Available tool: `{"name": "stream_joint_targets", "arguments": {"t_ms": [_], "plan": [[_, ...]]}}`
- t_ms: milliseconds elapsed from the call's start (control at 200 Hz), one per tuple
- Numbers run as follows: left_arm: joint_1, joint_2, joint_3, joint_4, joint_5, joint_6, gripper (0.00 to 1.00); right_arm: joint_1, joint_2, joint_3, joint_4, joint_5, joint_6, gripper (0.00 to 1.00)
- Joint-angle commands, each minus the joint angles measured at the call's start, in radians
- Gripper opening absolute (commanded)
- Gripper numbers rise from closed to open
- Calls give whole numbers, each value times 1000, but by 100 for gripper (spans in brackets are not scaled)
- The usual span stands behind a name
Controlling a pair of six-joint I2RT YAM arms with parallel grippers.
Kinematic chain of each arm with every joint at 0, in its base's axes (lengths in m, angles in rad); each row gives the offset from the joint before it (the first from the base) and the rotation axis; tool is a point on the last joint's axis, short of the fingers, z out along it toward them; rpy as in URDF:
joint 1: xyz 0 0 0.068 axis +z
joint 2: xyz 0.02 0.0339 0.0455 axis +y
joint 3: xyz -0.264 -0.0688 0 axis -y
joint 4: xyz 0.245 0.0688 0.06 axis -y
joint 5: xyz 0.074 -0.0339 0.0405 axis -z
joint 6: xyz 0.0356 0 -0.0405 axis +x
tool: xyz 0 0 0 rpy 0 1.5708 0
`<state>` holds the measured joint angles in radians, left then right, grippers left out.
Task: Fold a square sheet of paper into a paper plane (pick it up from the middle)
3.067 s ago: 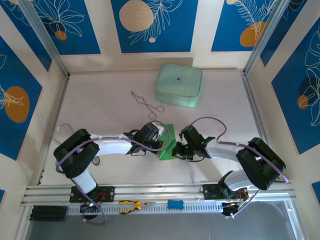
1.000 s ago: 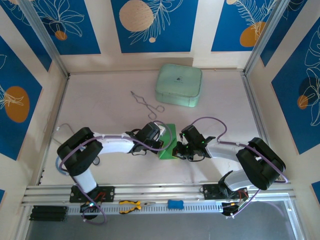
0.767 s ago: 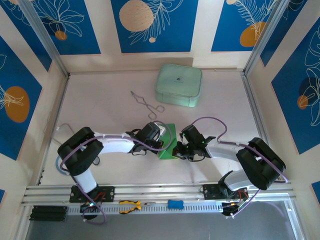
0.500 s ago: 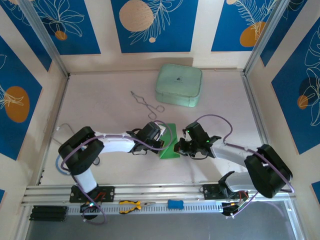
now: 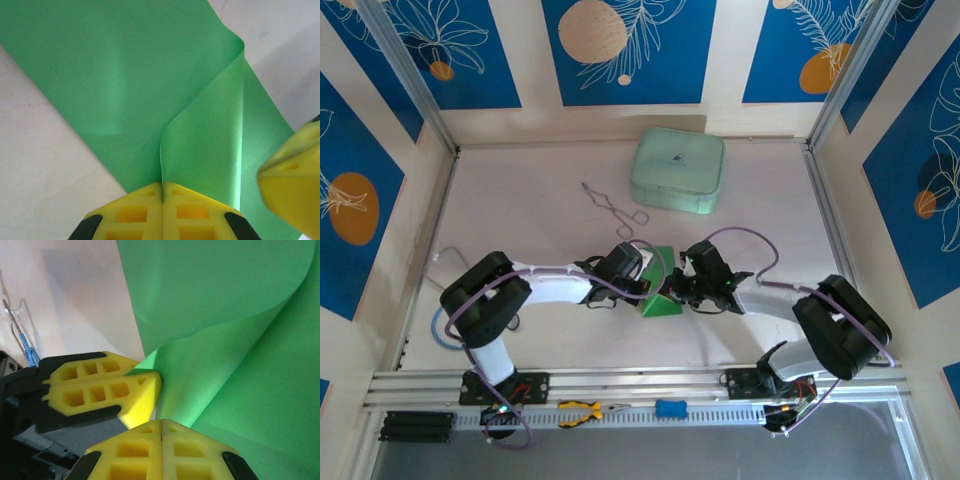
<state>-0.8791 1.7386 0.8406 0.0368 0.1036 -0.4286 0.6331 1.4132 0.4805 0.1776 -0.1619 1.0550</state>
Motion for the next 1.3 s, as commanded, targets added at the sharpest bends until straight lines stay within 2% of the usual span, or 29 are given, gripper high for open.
{"name": "stream_joint_targets", "arguments": {"t_ms": [0, 530, 960, 1295], "plan": [[11, 33, -1, -39, 13, -11, 0, 18, 23, 16, 54, 18, 27, 0], [11, 38, 7, -41, 19, -4, 0, 20, 87, 27, 101, -4, 35, 0], [10, 43, 8, -46, 20, 2, 0, -3, 104, -61, 99, 9, 74, 0], [10, 42, 12, -60, 21, 8, 0, -59, -12, 5, 19, -34, 22, 0]]}}
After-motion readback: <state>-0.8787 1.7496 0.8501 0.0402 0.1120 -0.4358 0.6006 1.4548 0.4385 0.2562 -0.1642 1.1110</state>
